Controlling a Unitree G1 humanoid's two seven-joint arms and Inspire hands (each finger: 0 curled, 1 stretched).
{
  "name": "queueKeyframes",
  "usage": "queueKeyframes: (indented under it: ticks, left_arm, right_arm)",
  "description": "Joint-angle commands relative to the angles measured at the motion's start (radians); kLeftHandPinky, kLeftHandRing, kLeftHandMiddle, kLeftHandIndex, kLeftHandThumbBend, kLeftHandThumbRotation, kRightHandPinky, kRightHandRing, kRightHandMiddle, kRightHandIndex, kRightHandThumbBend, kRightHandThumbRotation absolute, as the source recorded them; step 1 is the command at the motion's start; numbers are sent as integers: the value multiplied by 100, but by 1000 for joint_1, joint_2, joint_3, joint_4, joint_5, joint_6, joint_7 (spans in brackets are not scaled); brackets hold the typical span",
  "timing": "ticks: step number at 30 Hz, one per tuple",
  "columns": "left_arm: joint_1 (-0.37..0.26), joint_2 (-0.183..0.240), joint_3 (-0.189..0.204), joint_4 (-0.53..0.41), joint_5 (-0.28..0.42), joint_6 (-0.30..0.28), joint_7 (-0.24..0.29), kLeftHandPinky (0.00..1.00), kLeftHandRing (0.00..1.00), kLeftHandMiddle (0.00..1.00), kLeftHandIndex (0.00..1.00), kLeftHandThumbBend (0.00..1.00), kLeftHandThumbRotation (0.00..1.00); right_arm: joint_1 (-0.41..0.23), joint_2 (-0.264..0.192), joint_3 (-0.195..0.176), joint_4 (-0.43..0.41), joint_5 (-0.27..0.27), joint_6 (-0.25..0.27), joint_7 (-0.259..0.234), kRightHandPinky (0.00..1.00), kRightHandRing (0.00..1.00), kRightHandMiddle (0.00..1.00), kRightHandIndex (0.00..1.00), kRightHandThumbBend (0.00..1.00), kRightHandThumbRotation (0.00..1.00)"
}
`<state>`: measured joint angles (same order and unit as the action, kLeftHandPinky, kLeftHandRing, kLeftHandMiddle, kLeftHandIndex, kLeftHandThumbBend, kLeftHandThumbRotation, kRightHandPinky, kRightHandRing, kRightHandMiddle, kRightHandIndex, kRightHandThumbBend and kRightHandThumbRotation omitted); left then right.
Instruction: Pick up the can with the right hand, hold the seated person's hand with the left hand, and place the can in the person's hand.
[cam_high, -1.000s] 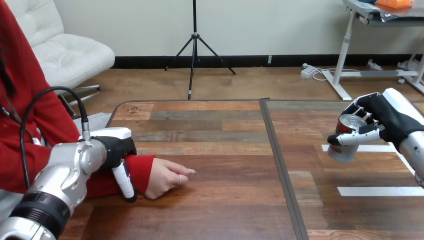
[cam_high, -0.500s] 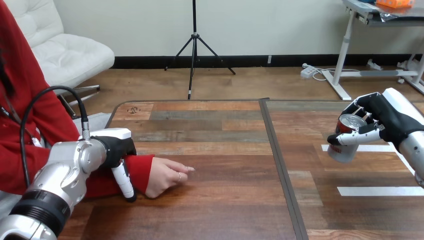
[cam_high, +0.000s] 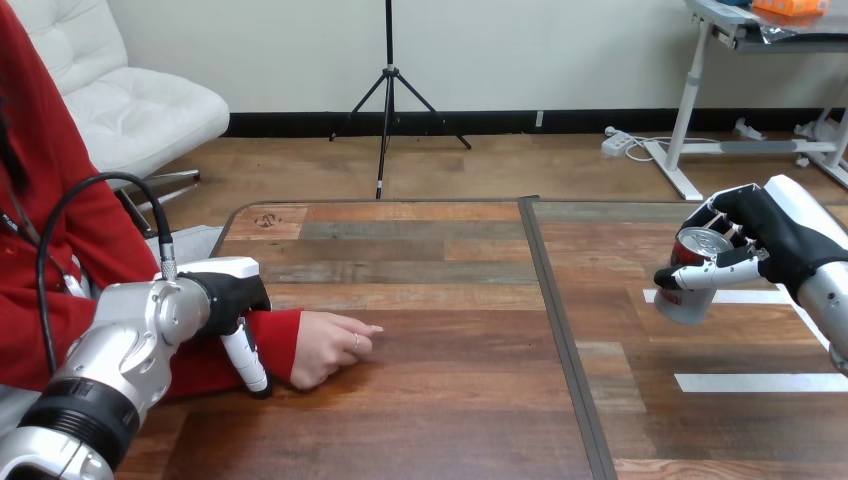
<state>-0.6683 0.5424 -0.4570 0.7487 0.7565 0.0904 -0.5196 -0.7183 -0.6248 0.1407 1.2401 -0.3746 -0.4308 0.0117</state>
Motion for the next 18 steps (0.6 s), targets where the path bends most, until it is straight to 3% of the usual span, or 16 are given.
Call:
queueKeyframes:
  ticks: [1,18]
  left_arm:
    - [-15,-2,-31,27,11,-16,9,24,34,45,53,64,0]
    - [-3,3,-10,17,-8,-25,47,22,30,41,49,63,0]
  right_arm:
    - [-90,-22,-35,-62,30,-21,-23,35,37,43,49,70,0]
    - [-91,-23,-31,-57,38,-21,-27,34,37,43,49,70,0]
